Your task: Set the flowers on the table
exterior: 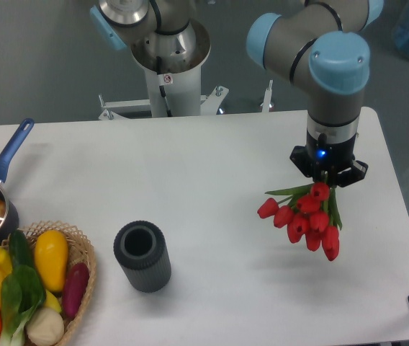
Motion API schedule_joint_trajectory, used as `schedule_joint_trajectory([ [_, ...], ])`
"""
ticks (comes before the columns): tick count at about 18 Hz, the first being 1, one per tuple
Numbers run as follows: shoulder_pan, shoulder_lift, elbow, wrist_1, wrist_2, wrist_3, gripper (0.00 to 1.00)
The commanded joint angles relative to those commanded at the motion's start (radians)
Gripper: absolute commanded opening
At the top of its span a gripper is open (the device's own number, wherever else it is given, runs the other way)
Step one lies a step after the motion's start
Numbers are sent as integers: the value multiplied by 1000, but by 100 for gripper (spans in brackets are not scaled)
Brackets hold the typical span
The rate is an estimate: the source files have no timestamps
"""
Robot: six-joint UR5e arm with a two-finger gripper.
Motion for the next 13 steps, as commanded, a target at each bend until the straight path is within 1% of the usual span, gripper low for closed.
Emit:
schedule_joint_trajectory([
  [6,-6,-23,-5,-6,8,-15,0],
  [8,-9,-31,-31,-6,-3,-28,0],
  [9,-26,-37,-38,-5,2,-29,0],
  [10,-37,-47,-41,-6,8,-29,4],
  [11,-40,-54,-44,-6,8,-31,4],
  [12,-40,-55,-51,-5,9,-32,8],
  [13,-41,-60,-54,-6,9,-31,19],
])
